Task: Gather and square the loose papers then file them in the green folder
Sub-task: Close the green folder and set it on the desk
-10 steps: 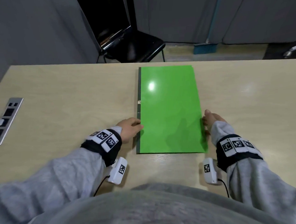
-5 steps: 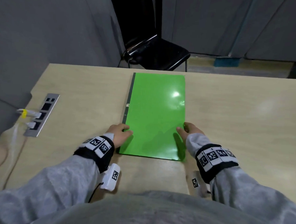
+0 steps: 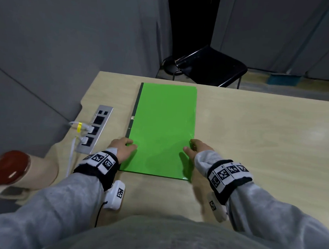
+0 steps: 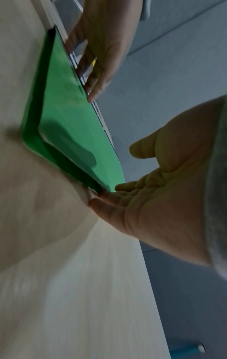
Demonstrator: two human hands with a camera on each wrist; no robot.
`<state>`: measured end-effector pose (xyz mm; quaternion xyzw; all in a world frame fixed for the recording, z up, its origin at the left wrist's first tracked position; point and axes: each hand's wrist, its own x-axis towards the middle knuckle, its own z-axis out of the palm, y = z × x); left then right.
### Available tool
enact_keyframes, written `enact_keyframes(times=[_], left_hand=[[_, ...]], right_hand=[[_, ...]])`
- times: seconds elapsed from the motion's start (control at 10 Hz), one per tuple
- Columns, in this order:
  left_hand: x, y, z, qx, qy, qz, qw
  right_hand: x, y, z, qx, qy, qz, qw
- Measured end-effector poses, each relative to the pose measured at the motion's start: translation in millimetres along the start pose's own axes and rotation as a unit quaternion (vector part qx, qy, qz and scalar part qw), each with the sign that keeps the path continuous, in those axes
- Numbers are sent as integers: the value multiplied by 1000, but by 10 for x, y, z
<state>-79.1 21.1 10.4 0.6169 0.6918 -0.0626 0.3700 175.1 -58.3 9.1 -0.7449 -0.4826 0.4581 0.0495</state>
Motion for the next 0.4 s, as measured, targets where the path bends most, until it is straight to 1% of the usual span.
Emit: enact_keyframes(times=[0.1, 0.2, 0.3, 0.4], left_hand=[[66, -85, -81, -5, 5, 7, 1000], [31, -125, -125, -7, 2, 14, 1000], [13, -166, -129, 11, 14, 22, 1000], [-188, -160, -129, 44, 78, 7, 996]], right_hand=[[89, -49, 99, 3, 6, 5, 1000], [111, -41, 76, 42, 9, 17, 999], [-12, 75, -15, 62, 1, 14, 998], [-335, 273, -241, 31, 33, -17, 999]])
